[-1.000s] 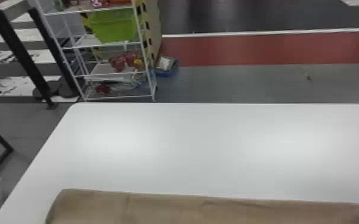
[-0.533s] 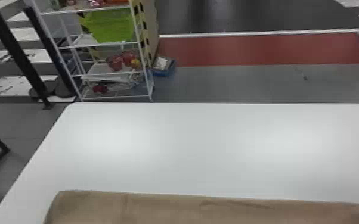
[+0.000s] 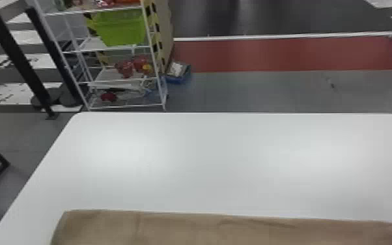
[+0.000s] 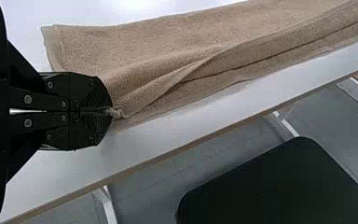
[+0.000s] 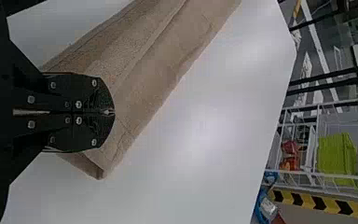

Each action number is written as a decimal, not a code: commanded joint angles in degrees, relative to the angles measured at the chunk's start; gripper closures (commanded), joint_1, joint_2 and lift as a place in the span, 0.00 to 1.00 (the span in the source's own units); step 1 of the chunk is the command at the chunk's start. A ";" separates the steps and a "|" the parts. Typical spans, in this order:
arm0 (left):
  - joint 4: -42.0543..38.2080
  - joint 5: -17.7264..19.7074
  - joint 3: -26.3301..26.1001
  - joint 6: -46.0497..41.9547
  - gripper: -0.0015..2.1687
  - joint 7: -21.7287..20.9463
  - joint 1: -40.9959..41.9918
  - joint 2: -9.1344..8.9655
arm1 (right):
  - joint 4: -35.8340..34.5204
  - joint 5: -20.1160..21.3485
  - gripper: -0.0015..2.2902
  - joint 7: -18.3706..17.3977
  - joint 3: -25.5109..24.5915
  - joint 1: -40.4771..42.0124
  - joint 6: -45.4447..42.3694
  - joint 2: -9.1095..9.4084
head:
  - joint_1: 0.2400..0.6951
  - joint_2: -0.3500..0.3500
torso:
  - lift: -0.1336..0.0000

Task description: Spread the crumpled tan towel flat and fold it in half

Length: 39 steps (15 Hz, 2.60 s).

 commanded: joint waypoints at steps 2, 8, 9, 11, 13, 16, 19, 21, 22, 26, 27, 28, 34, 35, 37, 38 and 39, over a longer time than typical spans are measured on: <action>0.32 -0.13 -1.19 0.00 0.83 0.09 0.00 0.07 | 1.13 5.15 0.50 -0.50 1.99 1.90 -8.39 0.58 | 1.00 0.64 | 0.08; 0.84 -0.13 -1.37 -1.05 0.83 0.09 0.00 -0.02 | 5.26 10.33 0.50 -1.99 4.45 1.99 -16.82 0.58 | 1.00 0.63 | 0.08; 0.93 -0.04 -1.37 -1.41 0.83 0.09 0.00 -0.02 | 5.61 11.12 0.50 -1.99 4.45 1.99 -18.23 0.49 | 1.00 0.63 | 0.08; 1.11 0.04 -1.28 -1.76 0.83 0.09 0.09 0.07 | 6.49 12.35 0.50 -2.43 4.37 2.25 -20.87 0.49 | 1.00 0.61 | 0.08; 1.20 0.04 -1.28 -1.76 0.83 0.18 0.09 0.07 | 6.85 13.06 0.49 -2.43 4.02 3.13 -22.27 0.49 | 1.00 0.60 | 0.08; 1.20 0.66 -0.93 -2.81 0.65 0.62 0.09 0.07 | 6.67 9.45 0.15 -1.38 1.55 3.48 -21.39 0.84 | 1.00 0.58 | 0.08; 0.93 1.01 -0.66 -2.99 0.23 0.80 0.09 -0.02 | 5.79 5.41 0.10 -0.67 -1.08 3.48 -18.40 1.19 | 1.00 0.57 | 0.08; 0.76 1.10 -0.49 -2.99 0.05 0.89 0.09 -0.02 | 5.53 3.21 0.10 -0.67 -2.75 3.22 -17.53 1.45 | 1.00 0.54 | 0.08; 0.58 1.10 -0.05 -2.99 0.04 0.89 0.09 -0.02 | 5.35 1.10 0.10 -0.67 -4.16 2.95 -15.59 1.45 | 1.00 0.53 | 0.08; -0.65 2.50 2.68 -2.99 0.04 0.36 -0.44 -0.02 | 5.44 -5.14 0.08 -0.67 -6.97 2.16 -8.74 1.89 | 1.00 0.50 | 0.08; -0.91 3.03 2.77 -2.99 0.04 0.18 -0.53 -0.02 | 5.44 -6.63 0.08 -1.46 -7.06 1.90 -5.92 2.16 | 1.00 0.51 | 0.08; -1.35 3.12 2.94 -2.99 0.04 0.01 -0.61 -0.02 | 5.53 -8.04 0.10 -2.17 -7.06 1.11 -1.88 2.60 | 1.00 0.51 | 0.08; -2.14 5.14 5.14 -2.81 0.04 -1.49 -2.46 0.07 | 10.98 -11.55 0.16 -6.03 -4.95 -2.50 4.45 4.44 | 1.00 0.56 | 0.08; -2.14 5.14 5.14 -2.81 0.04 -1.49 -2.46 0.07 | 12.29 -11.29 0.16 -6.47 -4.07 -3.46 4.45 4.53 | 1.00 0.57 | 0.08; -2.23 5.23 5.14 -2.99 0.04 -1.40 -2.46 -0.02 | 15.28 -9.71 0.16 -7.18 -1.52 -6.36 3.92 4.53 | 1.00 0.56 | 0.08; -2.23 5.23 5.05 -2.99 0.04 -1.31 -2.55 -0.02 | 16.60 -8.83 0.17 -7.26 0.15 -7.86 4.10 4.71 | 1.00 0.57 | 0.08; -2.23 5.23 5.05 -2.99 0.04 -1.31 -2.55 -0.02 | 17.04 -7.77 0.19 -7.26 1.64 -8.65 4.10 4.88 | 1.00 0.57 | 0.08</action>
